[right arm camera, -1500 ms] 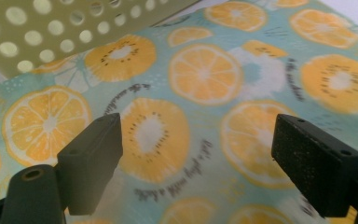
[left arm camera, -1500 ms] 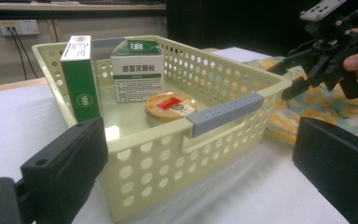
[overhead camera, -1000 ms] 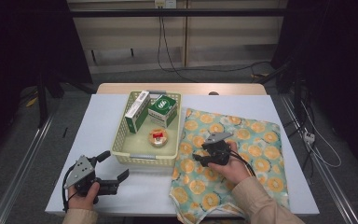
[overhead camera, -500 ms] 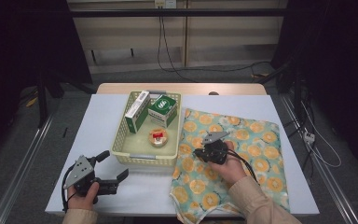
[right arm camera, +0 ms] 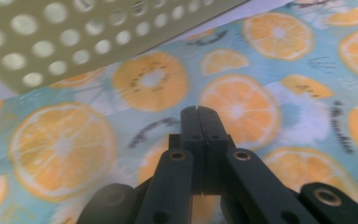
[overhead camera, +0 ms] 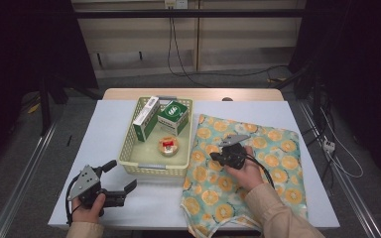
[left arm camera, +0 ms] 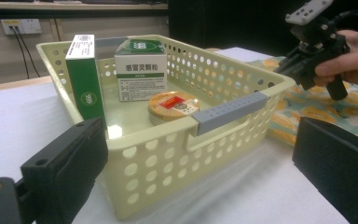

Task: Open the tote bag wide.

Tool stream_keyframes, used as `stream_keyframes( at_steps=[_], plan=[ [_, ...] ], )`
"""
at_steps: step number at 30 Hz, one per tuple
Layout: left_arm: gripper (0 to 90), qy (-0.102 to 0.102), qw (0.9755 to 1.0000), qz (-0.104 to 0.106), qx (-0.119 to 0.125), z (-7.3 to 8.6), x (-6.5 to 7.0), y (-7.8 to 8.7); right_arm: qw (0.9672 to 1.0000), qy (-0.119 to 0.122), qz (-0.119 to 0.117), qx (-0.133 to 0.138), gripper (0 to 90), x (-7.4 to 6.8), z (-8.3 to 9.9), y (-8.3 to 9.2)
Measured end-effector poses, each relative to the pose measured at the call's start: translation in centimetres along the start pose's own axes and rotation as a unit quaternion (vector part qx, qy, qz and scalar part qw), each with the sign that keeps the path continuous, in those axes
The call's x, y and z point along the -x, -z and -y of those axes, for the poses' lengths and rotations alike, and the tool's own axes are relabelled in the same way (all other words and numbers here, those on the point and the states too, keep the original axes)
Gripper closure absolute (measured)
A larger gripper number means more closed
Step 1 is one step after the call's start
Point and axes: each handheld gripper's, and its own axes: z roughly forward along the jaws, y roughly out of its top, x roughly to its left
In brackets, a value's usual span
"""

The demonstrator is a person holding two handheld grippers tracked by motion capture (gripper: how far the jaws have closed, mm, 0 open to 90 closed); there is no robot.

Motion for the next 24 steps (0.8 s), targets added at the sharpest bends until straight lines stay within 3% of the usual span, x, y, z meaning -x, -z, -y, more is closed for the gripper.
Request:
stream_keyframes(
  at_steps=[4,7,9,10,11,13,15,17,22,24],
  plan=[
    [2.8,0.002,1.0,-0.003,0.002,0.0,0.0,0.1,1.0,-0.004,-0.005,-0.003,90.0,1.1,-0.6,0.0],
    [2.8,0.004,1.0,-0.003,0.005,0.0,-0.1,0.3,0.9993,-0.026,-0.022,0.015,90.0,0.8,-0.4,0.2],
    [2.8,0.002,1.0,-0.004,0.003,0.0,-0.2,0.3,0.999,-0.032,-0.024,0.022,70.9,0.1,-0.1,0.4],
    [2.8,0.004,1.0,-0.004,0.003,0.1,-0.2,0.3,0.9993,-0.018,-0.025,0.022,62.8,-0.3,0.1,0.5],
    [2.8,0.003,1.0,-0.003,0.002,0.1,-0.2,0.3,0.9997,0.007,-0.021,0.004,54.6,-1.1,0.5,0.6],
    [2.8,0.001,1.0,-0.003,0.002,0.0,-0.1,0.2,0.9996,0.02,-0.018,-0.007,54.4,-1.4,0.7,0.7],
    [2.8,-0.002,1.0,-0.001,0.0,0.0,0.0,0.2,0.9986,0.046,0.014,-0.023,50.2,-1.5,1.3,0.7],
    [2.8,-0.001,1.0,-0.001,0.001,0.0,0.0,0.1,0.9997,0.02,-0.003,-0.014,59.6,-1.1,1.7,0.7],
    [2.8,-0.002,1.0,-0.005,0.002,-0.1,0.0,0.2,0.9995,0.018,-0.019,-0.015,89.4,-0.9,1.6,0.5],
    [2.8,-0.002,1.0,-0.006,0.004,-0.1,0.1,0.3,0.9996,0.007,-0.023,-0.017,90.0,-0.8,1.5,0.4]
  ],
)
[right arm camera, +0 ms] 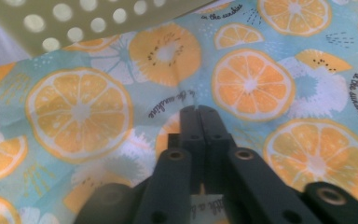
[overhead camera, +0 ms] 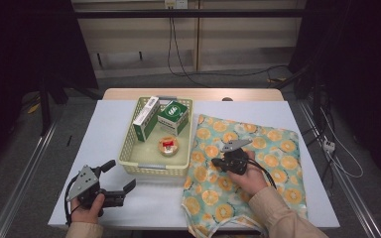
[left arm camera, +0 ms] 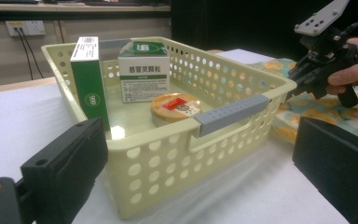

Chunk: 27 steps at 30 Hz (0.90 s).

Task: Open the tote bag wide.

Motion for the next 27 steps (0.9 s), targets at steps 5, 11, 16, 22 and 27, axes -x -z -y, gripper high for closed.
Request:
stream_keyframes(
  at_steps=[5,11,16,22,27],
  plan=[
    [2.8,-0.001,1.0,0.003,-0.003,0.1,0.0,0.0,0.9999,0.004,0.01,0.001,90.0,-0.3,0.0,0.0],
    [2.8,-0.001,1.0,0.002,-0.002,0.1,0.0,-0.1,0.9998,0.0,0.02,0.003,90.0,-0.1,-0.3,0.0],
    [2.8,-0.001,1.0,0.003,-0.002,0.1,-0.1,-0.1,0.9994,-0.01,0.032,0.0,90.0,1.2,-0.4,0.0],
    [2.8,-0.001,1.0,0.004,-0.004,0.1,0.0,-0.2,0.9991,-0.034,0.0,0.028,90.0,1.4,-0.2,0.6],
    [2.8,0.0,1.0,0.004,-0.004,0.1,0.0,-0.2,0.9992,-0.012,-0.009,0.036,47.3,-1.4,-0.7,0.6]
  ],
)
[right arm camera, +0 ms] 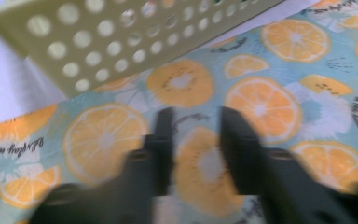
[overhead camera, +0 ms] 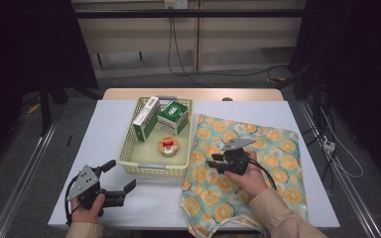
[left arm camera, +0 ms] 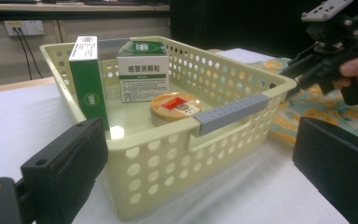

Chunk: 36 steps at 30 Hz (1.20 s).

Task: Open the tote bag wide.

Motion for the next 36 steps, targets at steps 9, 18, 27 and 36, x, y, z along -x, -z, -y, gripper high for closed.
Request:
stream_keyframes(
  at_steps=[9,18,27,36],
  plan=[
    [2.8,-0.001,1.0,-0.003,0.0,0.0,-0.1,0.2,0.9989,-0.011,-0.045,-0.007,13.8,-5.4,-0.7,-1.6],
    [2.8,0.001,1.0,-0.005,0.002,0.0,-0.1,0.2,0.9969,0.004,-0.076,-0.022,11.1,-10.0,0.2,-1.9],
    [2.8,-0.001,1.0,-0.002,-0.001,0.0,0.0,0.1,0.994,0.068,-0.074,-0.043,11.1,-13.4,1.1,-1.7],
    [2.8,-0.004,1.0,0.001,-0.002,-0.1,0.1,0.1,0.9947,0.082,-0.047,-0.041,59.1,-12.4,1.3,-0.8]
  ],
)
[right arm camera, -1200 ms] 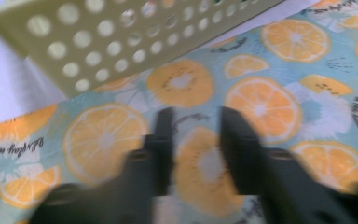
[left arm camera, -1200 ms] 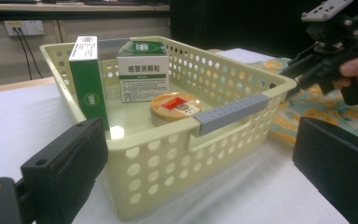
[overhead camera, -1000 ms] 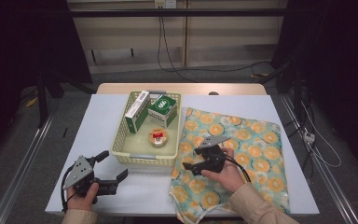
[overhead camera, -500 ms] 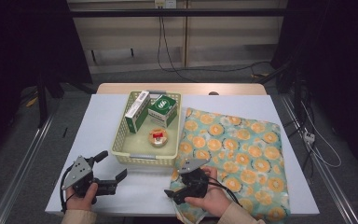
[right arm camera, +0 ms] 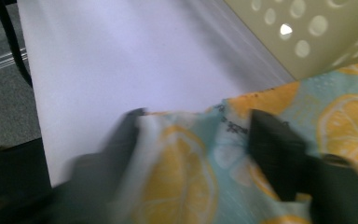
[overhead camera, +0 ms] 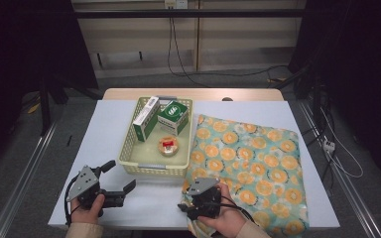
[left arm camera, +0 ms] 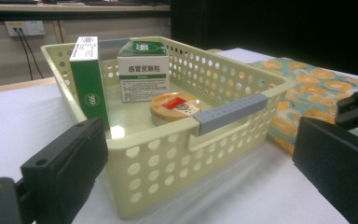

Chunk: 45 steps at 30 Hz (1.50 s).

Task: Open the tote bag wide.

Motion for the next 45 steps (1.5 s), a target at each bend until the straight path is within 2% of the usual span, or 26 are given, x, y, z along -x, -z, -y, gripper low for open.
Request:
stream_keyframes(
  at_steps=[4,6,8,12,14,20,24,26,28,32,34,37,39,43,45],
  plan=[
    [2.8,-0.004,1.0,0.001,0.001,-0.1,0.1,-0.1,0.9998,-0.003,-0.016,-0.006,87.3,0.8,0.2,0.5],
    [2.8,-0.005,1.0,0.002,0.001,-0.1,0.1,-0.1,0.9997,-0.012,-0.02,-0.008,89.7,1.4,0.3,0.7],
    [2.8,-0.004,1.0,0.0,0.002,-0.1,0.1,-0.1,0.9994,-0.029,-0.021,-0.004,90.0,2.2,0.4,0.9],
    [2.8,-0.002,1.0,-0.001,0.003,-0.1,0.0,0.0,0.9976,-0.068,-0.004,0.012,90.0,4.7,0.5,1.8],
    [2.8,-0.002,1.0,-0.001,0.003,-0.1,0.0,-0.1,0.9968,-0.076,0.019,0.015,90.0,6.0,0.6,2.0],
    [2.8,-0.003,1.0,-0.001,0.003,-0.1,0.1,-0.2,0.9934,-0.102,0.049,0.019,90.0,9.7,0.5,2.0],
    [2.8,-0.005,1.0,-0.001,0.001,-0.1,0.0,-0.2,0.9894,-0.126,0.067,0.025,90.0,11.9,-0.2,1.8],
    [2.8,-0.004,1.0,0.0,0.001,-0.1,0.0,-0.1,0.9868,-0.143,0.068,0.034,90.0,13.1,-0.6,1.8],
    [2.8,-0.006,1.0,-0.001,0.002,-0.1,-0.1,-0.1,0.9854,-0.149,0.074,0.036,90.0,14.1,-1.1,1.8],
    [2.8,-0.003,1.0,-0.001,0.003,-0.1,-0.2,-0.1,0.9839,-0.144,0.098,0.037,90.0,15.8,-2.6,1.7],
    [2.8,-0.001,1.0,-0.001,0.005,-0.1,-0.1,-0.1,0.9816,-0.155,0.102,0.044,90.0,16.7,-3.2,1.6],
    [2.8,0.0,1.0,-0.001,0.005,-0.1,-0.1,-0.1,0.9807,-0.153,0.114,0.044,90.0,17.6,-4.3,1.3],
    [2.8,-0.001,1.0,0.0,0.005,-0.1,-0.1,-0.1,0.9796,-0.158,0.113,0.051,90.0,18.2,-5.0,1.0],
    [2.8,0.001,1.0,-0.001,0.005,-0.1,-0.2,0.0,0.9732,-0.175,0.125,0.081,90.0,19.1,-6.1,0.5],
    [2.8,-0.002,1.0,-0.001,0.006,-0.1,-0.2,0.0,0.9713,-0.183,0.126,0.084,86.5,19.4,-6.2,0.3]
  ],
)
